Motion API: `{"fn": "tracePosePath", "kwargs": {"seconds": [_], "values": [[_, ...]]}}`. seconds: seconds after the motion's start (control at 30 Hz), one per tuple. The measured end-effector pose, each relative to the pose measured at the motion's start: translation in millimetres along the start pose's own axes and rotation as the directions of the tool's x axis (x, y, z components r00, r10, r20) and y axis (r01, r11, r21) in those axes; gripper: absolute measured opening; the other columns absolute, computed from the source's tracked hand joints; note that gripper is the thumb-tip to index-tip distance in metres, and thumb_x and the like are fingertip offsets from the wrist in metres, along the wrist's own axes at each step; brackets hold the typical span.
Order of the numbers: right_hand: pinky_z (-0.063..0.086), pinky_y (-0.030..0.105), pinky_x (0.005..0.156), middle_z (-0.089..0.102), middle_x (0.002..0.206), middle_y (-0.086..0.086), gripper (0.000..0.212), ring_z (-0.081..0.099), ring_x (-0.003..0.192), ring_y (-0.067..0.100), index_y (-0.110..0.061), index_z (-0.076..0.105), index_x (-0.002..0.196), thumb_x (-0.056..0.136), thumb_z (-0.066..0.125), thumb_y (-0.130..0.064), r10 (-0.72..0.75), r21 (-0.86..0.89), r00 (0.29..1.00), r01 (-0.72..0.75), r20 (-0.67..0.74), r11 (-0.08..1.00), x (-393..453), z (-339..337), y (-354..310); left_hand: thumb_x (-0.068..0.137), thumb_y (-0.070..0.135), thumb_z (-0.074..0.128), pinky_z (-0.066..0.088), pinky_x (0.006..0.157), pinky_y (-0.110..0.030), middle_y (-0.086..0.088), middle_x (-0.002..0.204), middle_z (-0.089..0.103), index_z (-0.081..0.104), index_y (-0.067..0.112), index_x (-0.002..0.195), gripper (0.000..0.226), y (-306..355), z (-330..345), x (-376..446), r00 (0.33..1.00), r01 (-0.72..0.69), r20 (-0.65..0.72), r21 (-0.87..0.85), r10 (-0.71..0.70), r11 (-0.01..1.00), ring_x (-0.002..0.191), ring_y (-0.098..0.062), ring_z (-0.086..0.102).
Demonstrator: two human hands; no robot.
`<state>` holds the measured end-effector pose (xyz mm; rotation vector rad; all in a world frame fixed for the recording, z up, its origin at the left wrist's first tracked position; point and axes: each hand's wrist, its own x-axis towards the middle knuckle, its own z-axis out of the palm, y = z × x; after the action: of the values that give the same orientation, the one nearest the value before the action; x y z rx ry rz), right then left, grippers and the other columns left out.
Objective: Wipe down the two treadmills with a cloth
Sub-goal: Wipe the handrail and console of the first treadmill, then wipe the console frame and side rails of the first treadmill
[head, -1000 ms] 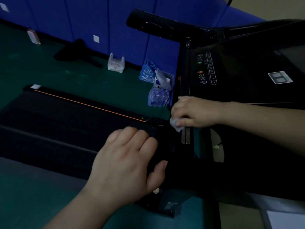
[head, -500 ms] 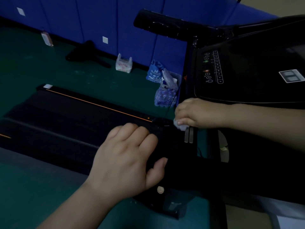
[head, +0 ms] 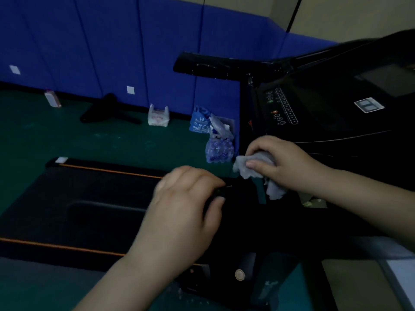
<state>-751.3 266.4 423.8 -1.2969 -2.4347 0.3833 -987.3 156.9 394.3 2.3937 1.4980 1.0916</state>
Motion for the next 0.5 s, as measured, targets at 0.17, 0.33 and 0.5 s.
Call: {"fn": "tracePosePath", "kwargs": {"seconds": [0.17, 0.33, 0.5], "values": [[0.037, 0.009, 0.083, 0.050, 0.098, -0.010, 0.015, 0.051, 0.095, 0.001, -0.024, 0.059, 0.097, 0.087, 0.063, -0.036, 0.064, 0.184, 0.967, -0.018, -0.247, 0.983, 7.3, 45.9, -118.7, 0.087, 0.024, 0.053, 0.035, 0.088, -0.024, 0.003, 0.096, 0.064, 0.067, 0.019, 0.100, 0.020, -93.6, -68.7, -14.7, 0.976, 0.207, -0.075, 0.060, -0.203, 0.976, 0.097, -0.020, 0.053], [0.045, 0.031, 0.077, 0.050, 0.095, -0.007, 0.028, 0.050, 0.086, 0.011, -0.020, 0.055, 0.097, 0.083, 0.069, -0.039, 0.011, 0.054, 0.986, -0.002, -0.165, 0.999, 21.2, 115.8, -190.7, 0.090, 0.011, 0.059, 0.038, 0.089, -0.031, 0.004, 0.104, 0.063, 0.067, 0.018, 0.107, 0.020, -148.1, -123.8, -23.7, 0.961, 0.275, -0.033, 0.036, -0.274, 0.961, 0.106, -0.026, 0.057], [0.036, 0.024, 0.097, 0.053, 0.115, -0.019, 0.059, 0.048, 0.112, 0.001, -0.027, 0.058, 0.122, 0.076, 0.056, -0.065, 0.190, 0.100, 0.960, -0.173, -0.206, 0.980, -3.2, 119.6, -187.5, 0.092, 0.035, 0.045, 0.032, 0.095, -0.016, 0.001, 0.120, 0.064, 0.062, 0.021, 0.123, 0.039, -135.5, -114.5, -10.5, 0.982, 0.059, 0.183, -0.075, -0.044, 0.995, 0.113, -0.018, 0.055]]}}
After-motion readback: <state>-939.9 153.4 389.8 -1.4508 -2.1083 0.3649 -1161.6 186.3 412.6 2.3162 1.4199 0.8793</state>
